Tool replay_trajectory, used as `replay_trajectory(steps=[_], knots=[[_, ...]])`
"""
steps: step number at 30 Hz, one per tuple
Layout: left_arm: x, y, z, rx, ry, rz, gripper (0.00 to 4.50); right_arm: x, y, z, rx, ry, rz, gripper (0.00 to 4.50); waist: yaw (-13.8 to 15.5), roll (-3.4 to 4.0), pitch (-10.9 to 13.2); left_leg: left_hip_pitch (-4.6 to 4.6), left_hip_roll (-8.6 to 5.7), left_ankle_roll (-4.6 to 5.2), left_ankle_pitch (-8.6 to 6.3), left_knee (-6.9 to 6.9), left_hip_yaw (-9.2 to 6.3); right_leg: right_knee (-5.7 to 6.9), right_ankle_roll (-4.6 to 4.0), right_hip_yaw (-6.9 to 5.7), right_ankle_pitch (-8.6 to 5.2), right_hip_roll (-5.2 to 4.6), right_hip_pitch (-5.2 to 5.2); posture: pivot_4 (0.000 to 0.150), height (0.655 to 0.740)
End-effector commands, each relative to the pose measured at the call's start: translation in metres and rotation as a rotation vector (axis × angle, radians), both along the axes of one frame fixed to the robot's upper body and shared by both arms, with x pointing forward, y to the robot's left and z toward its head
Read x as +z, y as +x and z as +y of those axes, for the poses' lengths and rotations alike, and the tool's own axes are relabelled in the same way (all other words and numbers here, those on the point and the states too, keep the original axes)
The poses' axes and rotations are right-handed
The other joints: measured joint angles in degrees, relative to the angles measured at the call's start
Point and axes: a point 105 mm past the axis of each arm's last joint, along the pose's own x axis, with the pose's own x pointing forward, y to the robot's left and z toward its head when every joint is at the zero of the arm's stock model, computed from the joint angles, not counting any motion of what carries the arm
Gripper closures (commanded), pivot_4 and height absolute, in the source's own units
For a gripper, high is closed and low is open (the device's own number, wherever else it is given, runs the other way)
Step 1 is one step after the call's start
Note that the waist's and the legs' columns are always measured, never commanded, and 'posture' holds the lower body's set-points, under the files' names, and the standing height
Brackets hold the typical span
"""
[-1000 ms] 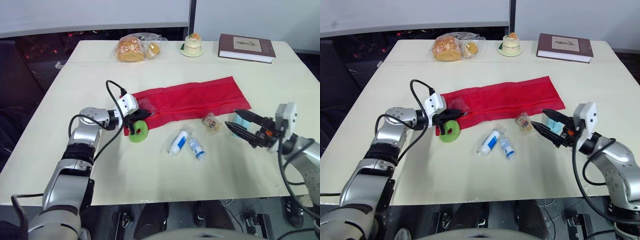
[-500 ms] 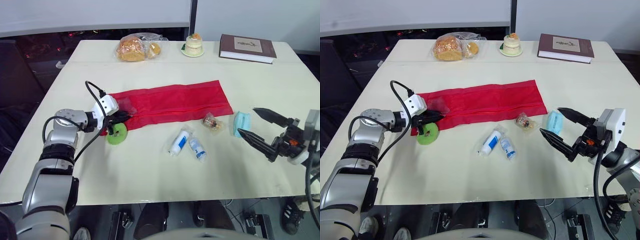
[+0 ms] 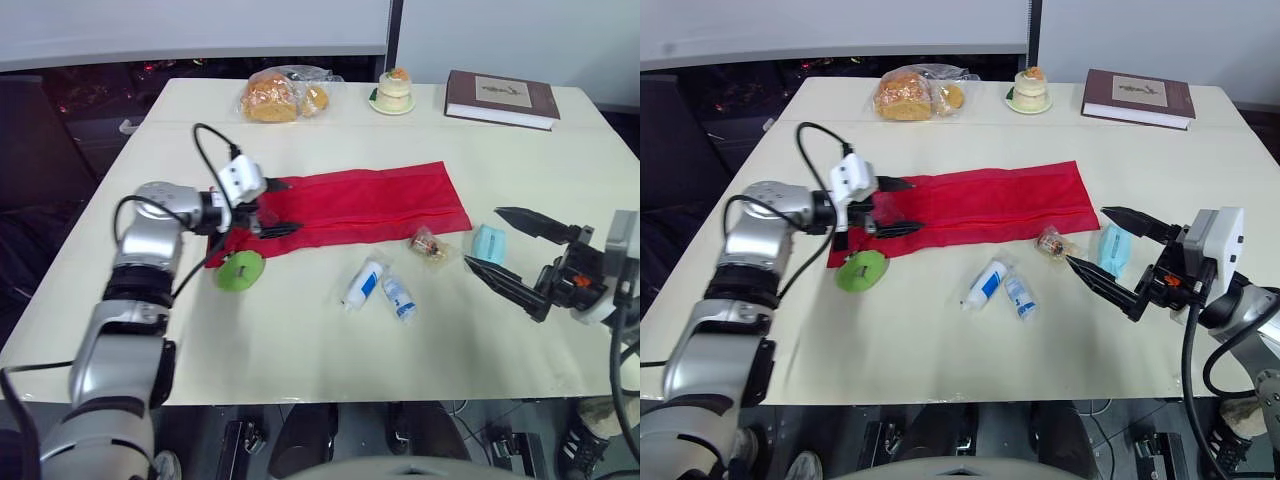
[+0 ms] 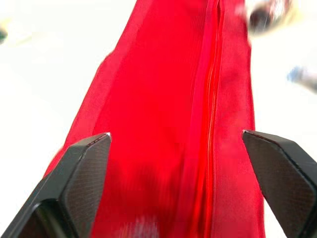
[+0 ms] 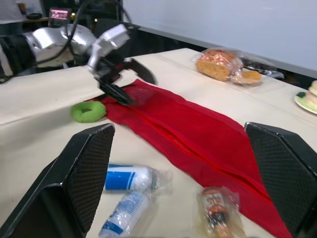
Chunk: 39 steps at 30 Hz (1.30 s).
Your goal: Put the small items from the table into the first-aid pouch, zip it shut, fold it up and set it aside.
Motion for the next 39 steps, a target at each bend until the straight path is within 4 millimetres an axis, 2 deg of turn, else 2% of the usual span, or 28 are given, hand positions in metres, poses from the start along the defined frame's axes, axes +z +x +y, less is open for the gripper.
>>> replay_trajectory(steps=[1,4,7,10,14,15,16,19,28,33,36,39], knots=[[0.002,0.014,-0.011,0.044,0.038,-0.047,0.02,0.008,-0.004,0.008,0.021,-0.02,-0.06,0.0,0.0,-0.01,0.0,-0.01,-0.02,0.0,0.0,0.01,-0.01,0.0,0.0,0.0,0.0,0.01,0.01,0.15,0.7289],[-0.009,0.025,-0.024,0.072,0.039,-0.029,0.02,0.009,-0.003,0.009,0.015,-0.031,-0.074,0.0,-0.1,-0.02,0.0,-0.02,-0.07,0.01,-0.01,0.02,-0.02,-0.01,0.0,0.01,0.0,0.02,0.01,0.15,0.7289],[-0.026,0.03,-0.033,0.074,0.121,-0.034,0.02,0.01,-0.002,0.007,-0.001,-0.03,-0.082,0.0,-0.1,-0.03,0.0,-0.03,-0.09,0.01,-0.01,0.02,-0.01,-0.02,0.0,0.0,0.0,0.02,0.01,0.15,0.7289],[-0.036,0.032,-0.039,0.063,0.153,-0.031,0.74,0.009,-0.004,0.004,-0.02,-0.037,-0.085,0.0,-0.1,-0.04,0.0,-0.03,-0.09,0.01,-0.01,0.01,-0.02,-0.01,0.0,-0.01,0.0,0.03,0.01,0.15,0.7289],[-0.04,0.032,-0.042,0.033,0.173,-0.042,2.63,0.008,-0.005,-0.001,-0.047,-0.042,-0.087,0.0,0.0,-0.04,0.0,-0.02,-0.08,0.01,-0.01,0.03,-0.02,0.0,0.0,-0.01,0.01,0.02,0.03,0.15,0.7289],[-0.038,0.032,-0.044,0.029,0.164,-0.048,3.31,0.008,-0.004,-0.002,-0.057,-0.041,-0.091,0.0,0.0,-0.04,0.0,-0.02,-0.05,0.01,-0.01,0.03,-0.03,0.0,0.0,-0.01,0.01,0.02,0.03,0.15,0.7289],[-0.038,0.032,-0.044,0.027,0.167,-0.057,3.47,0.008,-0.004,-0.003,-0.063,-0.041,-0.093,0.0,-0.1,-0.05,0.0,-0.01,-0.05,0.01,-0.01,0.04,-0.02,0.0,0.0,-0.01,0.01,0.02,0.03,0.15,0.7289],[-0.035,0.034,-0.043,0.029,0.181,-0.092,4.47,0.007,-0.004,-0.003,-0.073,-0.045,-0.098,0.0,0.0,-0.04,0.0,-0.02,-0.05,0.01,-0.01,0.05,-0.03,0.0,0.01,-0.02,0.01,0.02,0.03,0.15,0.7289],[-0.029,0.022,-0.064,-0.112,0.144,-0.175,4.47,0.005,-0.006,-0.003,-0.047,-0.042,-0.082,0.0,0.0,-0.05,0.0,-0.04,-0.04,0.01,-0.01,0.08,-0.04,0.0,0.01,-0.02,0.02,0.01,0.03,0.15,0.7289],[-0.031,0.003,-0.089,-0.269,0.093,-0.233,4.47,0.006,-0.007,-0.004,-0.052,-0.03,-0.081,0.0,0.0,-0.05,0.0,-0.08,-0.04,0.08,-0.05,0.23,-0.06,0.0,0.03,-0.03,0.03,-0.03,0.08,0.15,0.7289],[-0.036,-0.006,-0.091,-0.344,0.117,-0.271,4.47,0.006,-0.007,-0.006,-0.065,-0.032,-0.077,0.0,0.0,-0.05,0.0,-0.08,-0.03,0.1,-0.06,0.26,-0.05,0.0,0.03,-0.01,0.04,-0.03,0.09,0.15,0.7289],[-0.036,-0.007,-0.087,-0.356,0.135,-0.303,4.47,0.006,-0.009,-0.008,-0.072,-0.032,-0.074,0.0,0.0,-0.05,0.0,-0.08,-0.03,0.1,-0.06,0.26,-0.06,0.0,0.03,-0.03,0.04,-0.02,0.09,0.15,0.7289]])
